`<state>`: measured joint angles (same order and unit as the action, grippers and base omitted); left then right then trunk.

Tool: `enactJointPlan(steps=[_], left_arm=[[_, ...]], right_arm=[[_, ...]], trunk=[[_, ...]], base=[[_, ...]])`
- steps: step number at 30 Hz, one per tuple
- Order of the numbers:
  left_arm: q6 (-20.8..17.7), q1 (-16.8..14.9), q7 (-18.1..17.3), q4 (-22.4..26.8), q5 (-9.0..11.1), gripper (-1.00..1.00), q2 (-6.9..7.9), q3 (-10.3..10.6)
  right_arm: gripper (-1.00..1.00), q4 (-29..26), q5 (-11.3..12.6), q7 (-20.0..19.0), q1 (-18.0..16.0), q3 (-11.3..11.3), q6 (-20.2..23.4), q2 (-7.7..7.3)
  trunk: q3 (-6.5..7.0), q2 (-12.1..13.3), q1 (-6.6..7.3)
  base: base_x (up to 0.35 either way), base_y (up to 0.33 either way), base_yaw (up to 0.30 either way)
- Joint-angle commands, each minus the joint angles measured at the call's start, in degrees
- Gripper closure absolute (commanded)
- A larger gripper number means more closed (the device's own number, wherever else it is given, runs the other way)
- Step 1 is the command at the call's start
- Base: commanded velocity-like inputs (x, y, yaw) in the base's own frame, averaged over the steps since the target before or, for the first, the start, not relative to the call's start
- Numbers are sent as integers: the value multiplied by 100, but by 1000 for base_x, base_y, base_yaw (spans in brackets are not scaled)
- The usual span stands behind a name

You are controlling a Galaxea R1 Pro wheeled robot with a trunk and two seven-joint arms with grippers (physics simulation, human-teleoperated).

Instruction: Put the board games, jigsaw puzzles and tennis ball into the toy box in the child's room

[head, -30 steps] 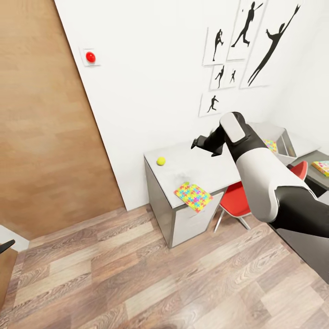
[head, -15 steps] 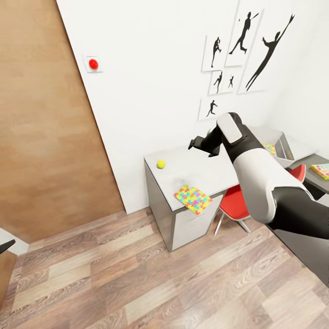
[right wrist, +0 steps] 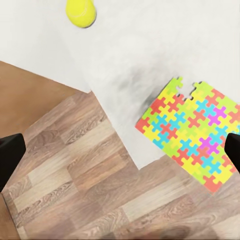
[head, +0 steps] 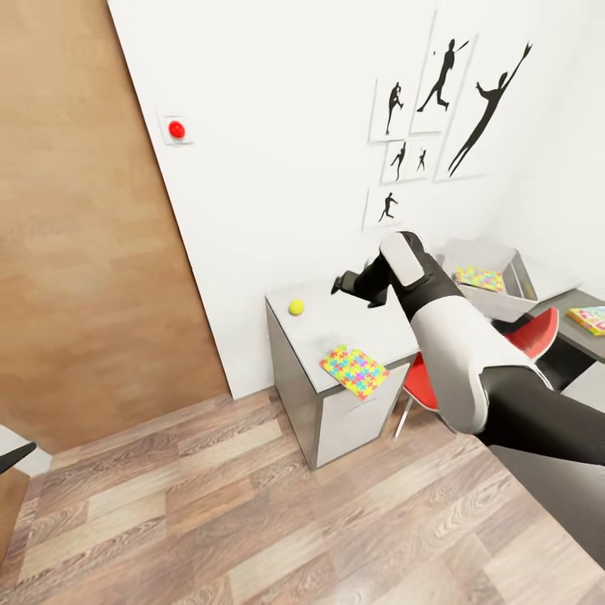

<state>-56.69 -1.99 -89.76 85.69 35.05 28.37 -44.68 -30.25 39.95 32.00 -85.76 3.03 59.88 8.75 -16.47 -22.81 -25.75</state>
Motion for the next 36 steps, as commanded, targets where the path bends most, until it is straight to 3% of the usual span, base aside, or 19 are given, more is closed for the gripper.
enactJointPlan(steps=[1,4,12,18,21,25,29,33,36], left_arm=[[-61,-4,-24,3,-7,-100,2,-1],[-57,-4,-24,1,-7,-100,2,3],[-55,-11,-24,1,-7,-100,2,11],[-53,-12,-24,3,-7,-100,2,18],[-53,-12,-24,2,-7,-100,2,20],[-53,-12,-24,1,-7,-100,2,20],[-53,-12,-24,0,-7,-100,2,20],[-53,-12,-24,0,-7,-100,2,20],[-53,-12,-24,2,-7,-100,-1,23]], right_arm=[[-100,-66,37,52,62,31,12,15],[-100,-334,41,52,291,31,12,31],[-100,-1675,72,46,1309,17,12,50],[-100,-2124,126,33,1812,-74,12,56],[-100,-2201,313,-25,1977,-163,12,49],[-100,-2260,805,-145,2262,-469,12,50],[-100,-2315,954,-174,2390,-799,12,59],[-100,-2455,1040,-195,2466,-1286,12,83],[-100,-2498,1062,-200,2487,-1482,12,125]], trunk=[[-1,-11,-3],[28,-11,-3],[104,-11,-3],[161,-11,-3],[190,-11,-3],[228,-11,-3],[267,-11,-3],[305,-11,-3],[333,-11,-3]], base=[[0,0,0],[0,0,0],[0,0,0],[0,0,0],[0,0,0],[0,0,0],[0,0,0],[0,0,0],[0,0,0]])
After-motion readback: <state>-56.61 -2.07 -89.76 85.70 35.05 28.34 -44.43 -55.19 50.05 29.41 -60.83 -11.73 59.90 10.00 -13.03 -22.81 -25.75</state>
